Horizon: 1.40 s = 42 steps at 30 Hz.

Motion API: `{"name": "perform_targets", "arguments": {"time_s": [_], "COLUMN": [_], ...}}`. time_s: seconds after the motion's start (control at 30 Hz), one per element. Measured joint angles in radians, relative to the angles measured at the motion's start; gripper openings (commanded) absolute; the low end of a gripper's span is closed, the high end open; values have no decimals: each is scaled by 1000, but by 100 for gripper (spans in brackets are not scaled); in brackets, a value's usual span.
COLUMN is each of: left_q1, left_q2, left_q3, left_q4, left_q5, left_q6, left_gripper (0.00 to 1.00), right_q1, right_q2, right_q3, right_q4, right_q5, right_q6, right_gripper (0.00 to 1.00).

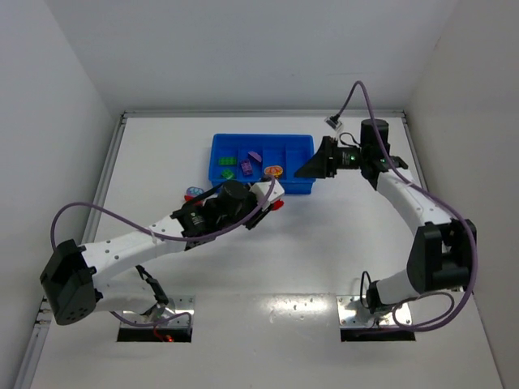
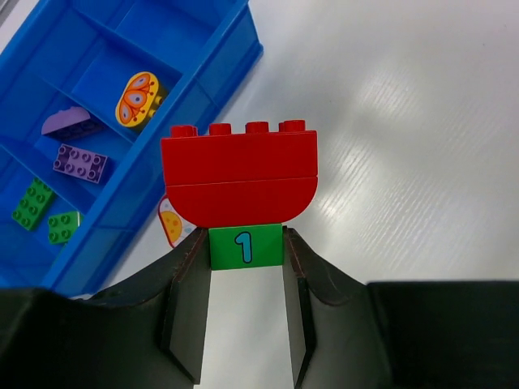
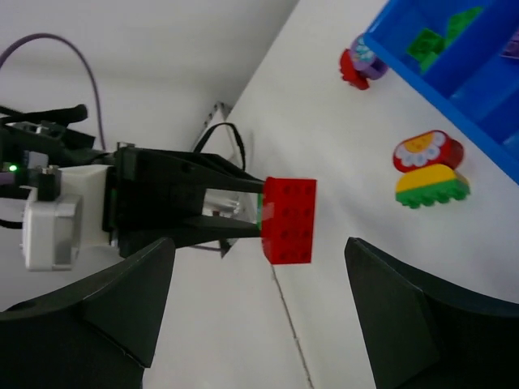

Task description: Sort the legos into containers by color

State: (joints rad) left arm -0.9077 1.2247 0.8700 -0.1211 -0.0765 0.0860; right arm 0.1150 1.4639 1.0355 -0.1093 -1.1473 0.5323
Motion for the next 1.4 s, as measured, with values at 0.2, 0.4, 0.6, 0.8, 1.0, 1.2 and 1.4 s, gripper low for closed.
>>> {"name": "perform_targets", "arguments": {"time_s": [0.2,0.4,0.6,0.8,1.0,1.2,1.4], "left_q1": [0,0,0,1,6,6,13], "left_q2": [0,0,4,13,17,16,-11], "left_q3": [6,79,145,152,152,127,74], "left_q4": [2,1,0,0,-12,11,74], "left_q5": [4,13,27,28,15,6,5], "left_q6": [34,37,33,33,35,29,6], "left_gripper": [1,1,2,2,2,2,2], "right_q1": [52,82,97,114,136,138,111], "right_q2": [47,74,117,126,131,138,160], "right_q3": [37,41,90,132,149,149,180], "right_q4": [31,-41,-143,-160,-158,-159,-138], "right_q5": [-83,-63,-31,-24,-36,-26,-38], "right_q6": [40,-40,-134,-167,-170,-160,-132], "right_gripper": [86,84,82,61,10,0,0]}}
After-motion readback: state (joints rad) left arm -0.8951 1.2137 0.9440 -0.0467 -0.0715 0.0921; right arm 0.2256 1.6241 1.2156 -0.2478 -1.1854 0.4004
